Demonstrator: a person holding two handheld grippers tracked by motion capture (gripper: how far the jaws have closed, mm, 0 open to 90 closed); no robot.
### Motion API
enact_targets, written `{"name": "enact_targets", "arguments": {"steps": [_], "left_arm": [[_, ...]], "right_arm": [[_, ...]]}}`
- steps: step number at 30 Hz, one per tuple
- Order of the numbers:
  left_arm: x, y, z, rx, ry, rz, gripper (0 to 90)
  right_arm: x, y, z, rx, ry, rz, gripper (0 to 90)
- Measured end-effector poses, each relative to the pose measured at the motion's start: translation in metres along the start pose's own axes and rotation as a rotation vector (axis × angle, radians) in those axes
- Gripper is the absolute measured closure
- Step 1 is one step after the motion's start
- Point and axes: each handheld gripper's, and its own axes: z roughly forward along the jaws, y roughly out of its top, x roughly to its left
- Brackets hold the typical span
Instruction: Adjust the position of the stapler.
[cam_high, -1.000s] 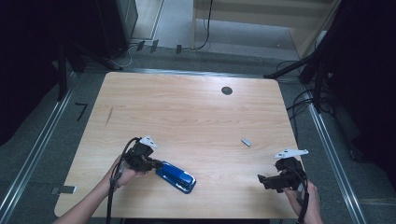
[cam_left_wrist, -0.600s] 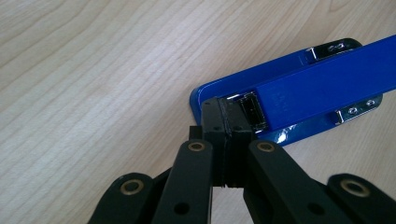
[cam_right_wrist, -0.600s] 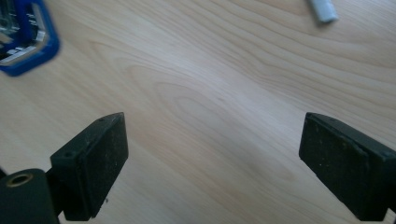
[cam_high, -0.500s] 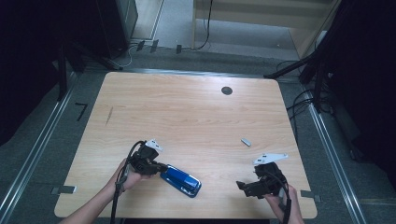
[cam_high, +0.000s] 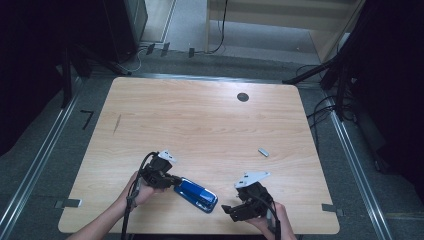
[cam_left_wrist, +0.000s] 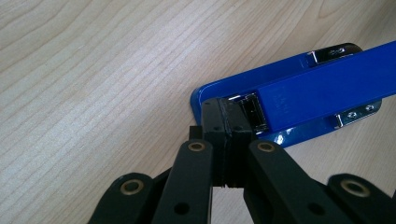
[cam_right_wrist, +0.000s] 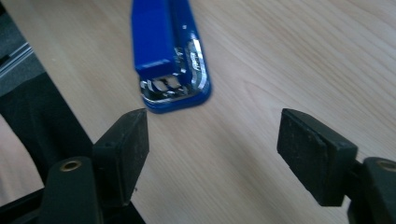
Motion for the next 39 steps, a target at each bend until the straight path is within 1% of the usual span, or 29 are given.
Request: {"name": "enact_targets", "arguments": {"steps": [3,6,7,8,10,11,12,14,15,17,19,21,25,28,32,36,37,39], "left_arm": [[0.000,0.000,0.000,0.000,0.000,0.000,90.0],[-0.001,0.000,0.001,-0.001,-0.001,-0.001,90.0],[-0.001,0.000,0.001,-0.001,-0.003,-0.003,90.0],[-0.001,0.001,0.001,-0.001,-0.002,-0.003,90.0],[-0.002,0.001,0.001,-0.004,-0.003,-0.007,90.0],[-0.003,0.001,0.002,-0.006,-0.003,-0.007,90.0],[-0.003,0.001,0.002,-0.002,-0.006,-0.003,90.0],[-0.004,0.001,0.002,-0.001,-0.010,-0.003,90.0],[-0.004,0.001,0.002,-0.001,-0.011,-0.004,90.0],[-0.005,0.001,0.003,0.001,-0.012,0.002,90.0],[-0.006,0.002,0.003,0.001,-0.014,0.001,90.0],[-0.006,0.002,0.003,0.006,-0.015,0.010,90.0],[-0.009,0.002,0.004,0.010,-0.019,0.017,90.0],[-0.011,0.002,0.005,0.006,-0.023,0.016,90.0],[-0.014,0.002,0.005,0.003,-0.033,0.020,90.0],[-0.019,0.003,0.006,-0.001,-0.035,0.034,90.0],[-0.021,0.004,0.007,-0.005,-0.038,0.030,90.0],[-0.023,0.004,0.008,-0.008,-0.035,0.035,90.0]], "right_arm": [[0.011,0.007,0.007,0.005,0.012,-0.030,31.3],[0.018,0.012,0.014,0.014,0.028,-0.052,36.2],[0.021,0.013,0.017,0.016,0.026,-0.067,38.2],[0.023,0.014,0.020,0.023,0.024,-0.067,43.3],[0.025,0.016,0.025,0.036,0.018,-0.076,46.6],[0.026,0.017,0.027,0.042,0.019,-0.082,49.9],[0.026,0.017,0.029,0.046,0.015,-0.089,50.6],[0.024,0.017,0.030,0.047,0.013,-0.088,55.2],[0.023,0.017,0.030,0.044,0.008,-0.087,56.1],[0.021,0.017,0.029,0.047,0.015,-0.085,57.7],[0.022,0.017,0.028,0.050,0.016,-0.100,60.0],[0.022,0.017,0.028,0.051,0.009,-0.115,62.9],[0.019,0.016,0.026,0.058,0.005,-0.118,64.4],[0.016,0.016,0.025,0.059,-0.010,-0.133,65.1],[0.012,0.016,0.023,0.064,-0.027,-0.134,65.3],[0.005,0.016,0.021,0.065,-0.043,-0.123,65.9],[0.002,0.016,0.021,0.066,-0.047,-0.116,66.0],[-0.001,0.015,0.019,0.069,-0.056,-0.104,66.2]]}}
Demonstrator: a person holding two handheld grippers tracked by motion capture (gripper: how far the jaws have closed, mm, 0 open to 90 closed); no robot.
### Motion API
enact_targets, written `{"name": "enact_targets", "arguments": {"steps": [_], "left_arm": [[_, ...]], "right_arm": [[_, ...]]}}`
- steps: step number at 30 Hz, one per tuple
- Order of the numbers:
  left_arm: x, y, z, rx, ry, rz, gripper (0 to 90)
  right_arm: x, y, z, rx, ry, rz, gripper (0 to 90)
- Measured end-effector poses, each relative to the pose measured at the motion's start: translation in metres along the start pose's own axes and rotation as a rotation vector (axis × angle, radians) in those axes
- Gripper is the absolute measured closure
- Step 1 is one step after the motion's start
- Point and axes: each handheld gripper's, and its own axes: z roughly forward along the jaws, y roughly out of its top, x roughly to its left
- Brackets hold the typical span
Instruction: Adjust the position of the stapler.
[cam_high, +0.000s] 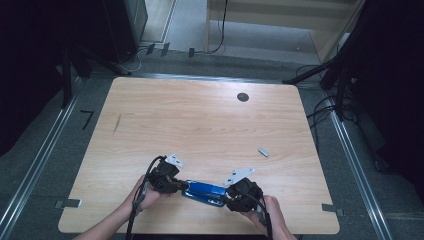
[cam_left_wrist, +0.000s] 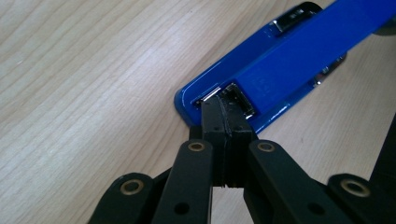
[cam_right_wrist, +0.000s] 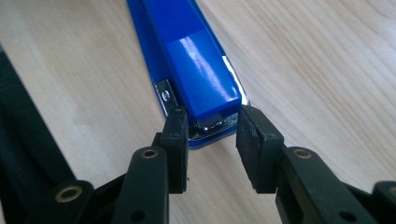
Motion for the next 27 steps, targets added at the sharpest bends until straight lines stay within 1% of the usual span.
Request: {"name": "enact_targets", "arguments": {"steps": [4,5,8,9,11,12,14,16,17,20,22,23,24,25,26,27], "left_arm": [[-0.002,0.001,0.001,0.001,-0.003,0.007,90.0],[-0.003,0.001,0.002,0.000,-0.003,0.005,90.0],[-0.005,0.002,0.004,-0.008,-0.008,-0.001,90.0],[-0.006,0.002,0.004,-0.008,-0.007,-0.001,90.0],[-0.007,0.003,0.004,-0.008,-0.005,0.004,90.0],[-0.008,0.003,0.005,-0.007,-0.006,0.007,90.0],[-0.010,0.004,0.006,-0.015,-0.004,0.002,90.0],[-0.012,0.004,0.008,-0.020,-0.001,0.003,90.0],[-0.012,0.005,0.008,-0.019,0.001,0.005,90.0],[-0.014,0.006,0.010,-0.025,0.005,0.009,90.0],[-0.015,0.007,0.010,-0.034,0.010,0.012,89.5],[-0.015,0.007,0.009,-0.028,0.019,0.025,88.1],[-0.014,0.008,0.009,-0.024,0.023,0.036,85.5],[-0.012,0.008,0.009,-0.022,0.026,0.037,81.7],[-0.010,0.009,0.009,-0.019,0.029,0.027,77.6],[-0.008,0.009,0.009,-0.010,0.041,0.033,71.8]], "right_arm": [[-0.006,-0.001,-0.001,-0.003,-0.013,0.009,66.6],[-0.007,-0.001,-0.001,-0.002,-0.014,0.017,66.5],[-0.011,-0.002,-0.001,-0.004,-0.022,0.014,66.5],[-0.012,-0.002,-0.001,-0.003,-0.022,0.028,66.5],[-0.013,-0.003,-0.001,-0.005,-0.025,0.030,66.5],[-0.017,-0.003,-0.002,-0.006,-0.031,0.038,66.5],[-0.020,-0.004,-0.002,-0.008,-0.036,0.042,66.5],[-0.023,-0.004,-0.002,-0.011,-0.039,0.047,66.5],[-0.024,-0.004,-0.003,-0.009,-0.041,0.059,66.5],[-0.028,-0.005,-0.003,-0.011,-0.047,0.062,66.5],[-0.030,-0.005,-0.003,-0.011,-0.046,0.074,66.4],[-0.031,-0.006,-0.003,-0.011,-0.043,0.068,66.3],[-0.031,-0.006,-0.003,-0.009,-0.044,0.073,66.2],[-0.031,-0.007,-0.004,-0.007,-0.043,0.082,65.5],[-0.033,-0.007,-0.005,-0.011,-0.041,0.074,64.5],[-0.034,-0.008,-0.007,-0.014,-0.039,0.081,63.4]]}}
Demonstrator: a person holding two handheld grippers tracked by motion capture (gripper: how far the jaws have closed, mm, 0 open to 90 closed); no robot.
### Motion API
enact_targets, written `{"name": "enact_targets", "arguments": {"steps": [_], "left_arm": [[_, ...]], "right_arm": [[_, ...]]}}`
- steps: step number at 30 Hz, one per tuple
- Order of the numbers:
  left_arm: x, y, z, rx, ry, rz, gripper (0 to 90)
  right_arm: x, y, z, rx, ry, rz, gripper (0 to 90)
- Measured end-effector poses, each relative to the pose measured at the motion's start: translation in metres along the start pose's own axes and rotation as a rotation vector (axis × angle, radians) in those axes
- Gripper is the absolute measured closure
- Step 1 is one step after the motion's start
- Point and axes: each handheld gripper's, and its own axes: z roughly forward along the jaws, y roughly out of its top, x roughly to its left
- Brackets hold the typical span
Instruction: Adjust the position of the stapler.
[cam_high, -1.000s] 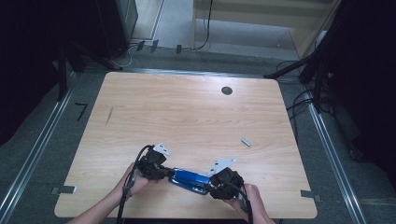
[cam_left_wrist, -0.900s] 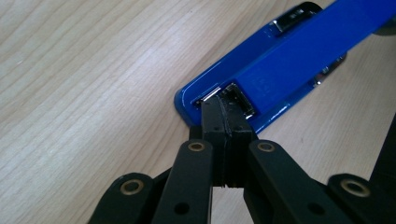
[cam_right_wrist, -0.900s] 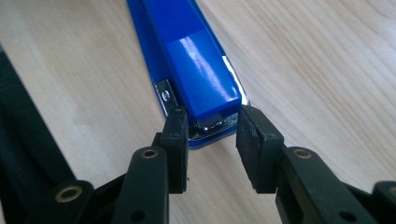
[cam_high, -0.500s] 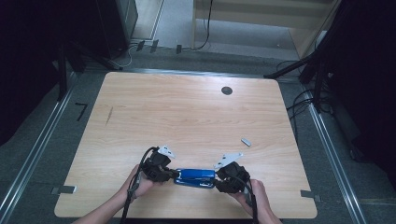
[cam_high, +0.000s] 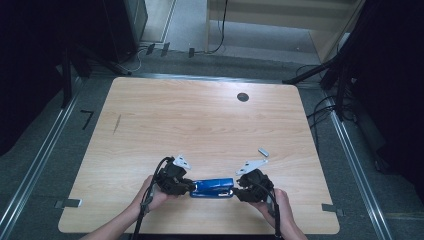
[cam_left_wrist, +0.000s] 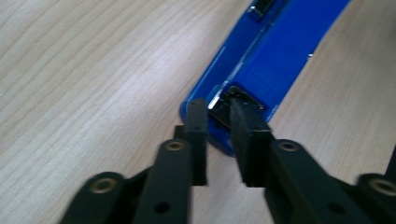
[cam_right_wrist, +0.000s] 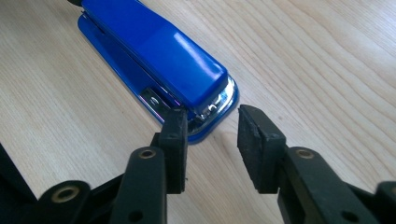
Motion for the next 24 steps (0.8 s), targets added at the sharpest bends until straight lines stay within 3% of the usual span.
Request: {"name": "enact_targets", "arguments": {"steps": [3,5,11,17,24], "left_arm": [[0.001,0.002,-0.002,-0.011,0.018,-0.001,53.9],[-0.002,0.005,-0.005,-0.025,0.055,0.033,43.9],[-0.010,0.013,-0.004,-0.053,0.065,0.096,18.0],[-0.015,0.020,0.001,-0.070,0.066,0.132,6.2],[-0.025,0.029,0.008,-0.079,0.060,0.162,2.4]], "right_arm": [[-0.004,-0.003,-0.006,-0.006,0.003,0.014,59.1],[-0.009,-0.006,-0.012,-0.016,0.003,0.028,56.3],[-0.026,-0.016,-0.028,-0.024,-0.003,0.083,35.3],[-0.036,-0.022,-0.036,-0.023,-0.041,0.110,15.2],[-0.041,-0.024,-0.038,-0.015,-0.061,0.105,10.9]]}}
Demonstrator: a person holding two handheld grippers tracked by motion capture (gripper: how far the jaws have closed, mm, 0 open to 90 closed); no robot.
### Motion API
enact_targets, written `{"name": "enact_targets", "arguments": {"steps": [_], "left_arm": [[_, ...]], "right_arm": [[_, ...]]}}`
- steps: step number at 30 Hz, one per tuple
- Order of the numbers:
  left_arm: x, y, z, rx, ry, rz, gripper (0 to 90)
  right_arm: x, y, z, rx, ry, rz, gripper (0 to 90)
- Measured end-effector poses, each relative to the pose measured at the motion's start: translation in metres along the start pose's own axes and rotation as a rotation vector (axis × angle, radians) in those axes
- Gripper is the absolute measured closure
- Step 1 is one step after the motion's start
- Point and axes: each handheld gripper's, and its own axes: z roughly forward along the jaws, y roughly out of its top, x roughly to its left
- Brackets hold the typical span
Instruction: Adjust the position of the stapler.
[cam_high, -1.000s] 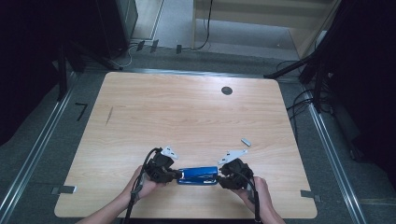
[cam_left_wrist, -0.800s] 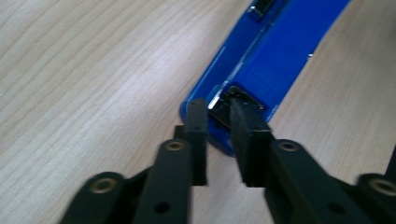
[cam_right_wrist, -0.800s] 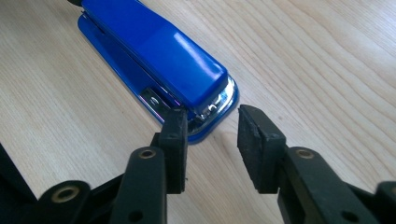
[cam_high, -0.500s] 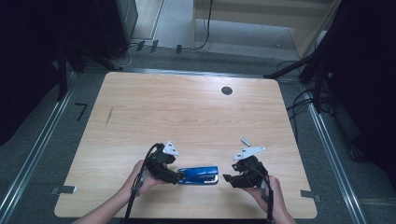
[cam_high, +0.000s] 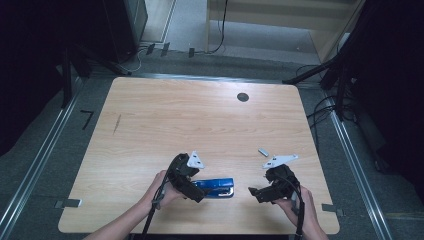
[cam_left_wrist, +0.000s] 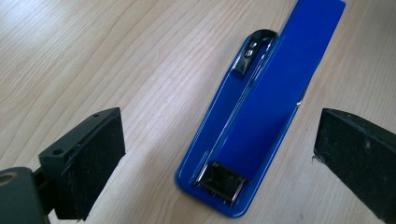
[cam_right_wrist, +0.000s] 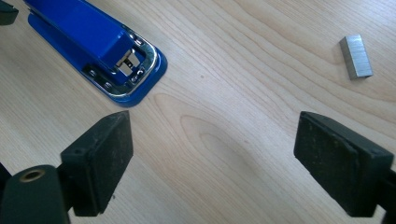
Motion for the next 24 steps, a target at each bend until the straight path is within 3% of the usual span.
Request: {"name": "enact_targets", "arguments": {"steps": [9,11,20,24], "left_arm": [[-0.011,0.012,0.012,0.007,-0.021,0.035,1.3],[-0.014,0.016,0.013,0.009,-0.027,0.066,1.6],[-0.030,0.033,0.027,0.003,-0.042,0.147,22.4],[-0.037,0.037,0.035,0.005,-0.048,0.174,27.5]], "right_arm": [[-0.009,-0.006,-0.002,0.015,-0.002,0.022,5.9],[-0.010,-0.006,-0.003,0.023,-0.006,0.028,5.9],[-0.013,-0.007,-0.001,0.033,-0.021,0.032,5.9],[-0.015,-0.008,-0.002,0.036,-0.023,0.036,6.0]]}}
